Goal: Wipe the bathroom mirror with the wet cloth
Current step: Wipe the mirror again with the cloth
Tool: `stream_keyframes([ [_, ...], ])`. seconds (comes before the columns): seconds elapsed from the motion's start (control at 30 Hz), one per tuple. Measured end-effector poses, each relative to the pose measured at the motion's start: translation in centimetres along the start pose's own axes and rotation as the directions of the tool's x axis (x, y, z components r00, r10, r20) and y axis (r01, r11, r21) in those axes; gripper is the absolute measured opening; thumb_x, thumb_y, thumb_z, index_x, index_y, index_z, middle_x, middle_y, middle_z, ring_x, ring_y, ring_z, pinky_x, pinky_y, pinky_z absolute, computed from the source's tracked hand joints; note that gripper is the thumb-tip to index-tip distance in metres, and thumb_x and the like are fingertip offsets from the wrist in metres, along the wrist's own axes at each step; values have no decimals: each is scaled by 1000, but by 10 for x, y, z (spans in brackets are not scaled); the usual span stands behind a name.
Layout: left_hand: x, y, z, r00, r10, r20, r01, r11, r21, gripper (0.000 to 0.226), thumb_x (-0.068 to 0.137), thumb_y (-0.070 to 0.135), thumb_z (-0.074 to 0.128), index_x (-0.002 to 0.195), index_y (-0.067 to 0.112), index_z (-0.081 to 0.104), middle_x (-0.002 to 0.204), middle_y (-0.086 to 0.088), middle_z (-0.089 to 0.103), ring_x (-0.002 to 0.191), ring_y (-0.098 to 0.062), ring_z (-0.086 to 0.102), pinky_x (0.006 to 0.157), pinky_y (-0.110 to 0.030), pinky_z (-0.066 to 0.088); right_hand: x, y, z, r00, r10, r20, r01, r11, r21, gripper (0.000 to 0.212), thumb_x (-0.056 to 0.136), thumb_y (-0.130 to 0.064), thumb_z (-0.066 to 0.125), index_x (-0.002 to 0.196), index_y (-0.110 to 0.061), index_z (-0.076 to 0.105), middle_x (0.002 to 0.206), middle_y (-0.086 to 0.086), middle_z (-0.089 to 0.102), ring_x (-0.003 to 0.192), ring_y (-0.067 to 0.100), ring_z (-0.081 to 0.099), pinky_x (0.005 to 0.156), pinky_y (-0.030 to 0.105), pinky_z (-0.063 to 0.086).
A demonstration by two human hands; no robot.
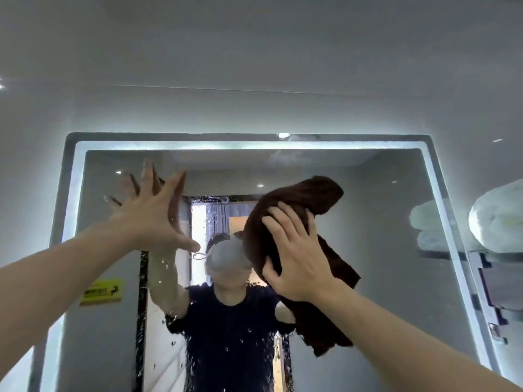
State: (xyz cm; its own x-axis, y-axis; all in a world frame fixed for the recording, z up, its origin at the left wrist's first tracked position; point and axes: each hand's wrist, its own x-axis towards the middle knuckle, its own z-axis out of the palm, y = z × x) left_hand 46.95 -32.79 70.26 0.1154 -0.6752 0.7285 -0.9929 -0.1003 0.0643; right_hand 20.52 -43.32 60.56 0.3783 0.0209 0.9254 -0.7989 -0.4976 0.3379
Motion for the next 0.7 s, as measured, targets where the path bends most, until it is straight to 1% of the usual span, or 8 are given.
stream_keyframes([
  [0.07,1,-1,2,1000,12,4,-12,1000,11,156,43,87,77,145,54,-36,155,-2,-50,149,-50,-23,113,-76,-1,-20,23,-7,996,-82,39,84,994,-70,69,83,-41,60,147,-18,47,157,6,41,154,27,25,123,63,18],
  [0.1,1,-1,2,1000,16,6,-17,1000,20,155,44,87,76,145,53,-37,155,-3,-50,150,-50,-22,113,-76,0,-25,39,-12,996,-78,43,83,989,-120,69,83,-43,60,147,-20,47,157,7,40,154,28,26,122,64,19],
  [0.17,2,-1,0,1000,25,12,-25,999,36,155,44,89,74,145,52,-37,155,-4,-50,149,-49,-25,113,-76,1,-22,69,-23,998,54,17,-50,978,-201,70,82,-47,56,148,-26,46,159,13,33,153,34,25,120,68,18],
  [0.27,4,-2,0,999,30,20,-30,999,40,156,41,91,73,145,52,-37,155,-3,-50,148,-48,-30,113,-77,1,12,93,-33,961,278,-14,-269,918,-292,73,84,-57,46,152,-34,36,167,17,13,156,39,6,122,67,1],
  [0.33,4,-2,-1,999,24,25,-25,999,41,157,40,90,74,146,52,-36,156,-3,-49,148,-47,-30,113,-77,1,44,98,-32,933,357,-36,-351,890,-291,74,85,-61,36,155,-37,28,170,15,8,157,39,-4,122,66,-5],
  [0.43,6,-2,-1,999,26,33,-27,999,40,158,39,90,74,144,53,-38,155,-3,-50,148,-47,-32,113,-77,1,93,88,-29,895,436,-93,-445,866,-228,74,90,-65,28,158,-37,21,171,14,6,156,40,-10,120,68,-10],
  [0.53,7,-3,1,999,34,28,-36,998,44,158,40,90,75,144,53,-38,154,-3,-51,147,-47,-33,113,-77,2,138,59,-19,894,437,-98,-448,881,-153,72,94,-66,30,159,-37,20,171,12,4,156,40,-12,119,70,-9],
  [0.7,7,-3,1,999,33,24,-35,997,67,156,43,89,75,146,53,-36,155,-3,-50,148,-46,-31,113,-77,2,173,-10,5,941,331,-76,-335,941,-47,70,95,-55,43,158,-33,24,170,17,5,155,43,-9,120,71,-1],
])
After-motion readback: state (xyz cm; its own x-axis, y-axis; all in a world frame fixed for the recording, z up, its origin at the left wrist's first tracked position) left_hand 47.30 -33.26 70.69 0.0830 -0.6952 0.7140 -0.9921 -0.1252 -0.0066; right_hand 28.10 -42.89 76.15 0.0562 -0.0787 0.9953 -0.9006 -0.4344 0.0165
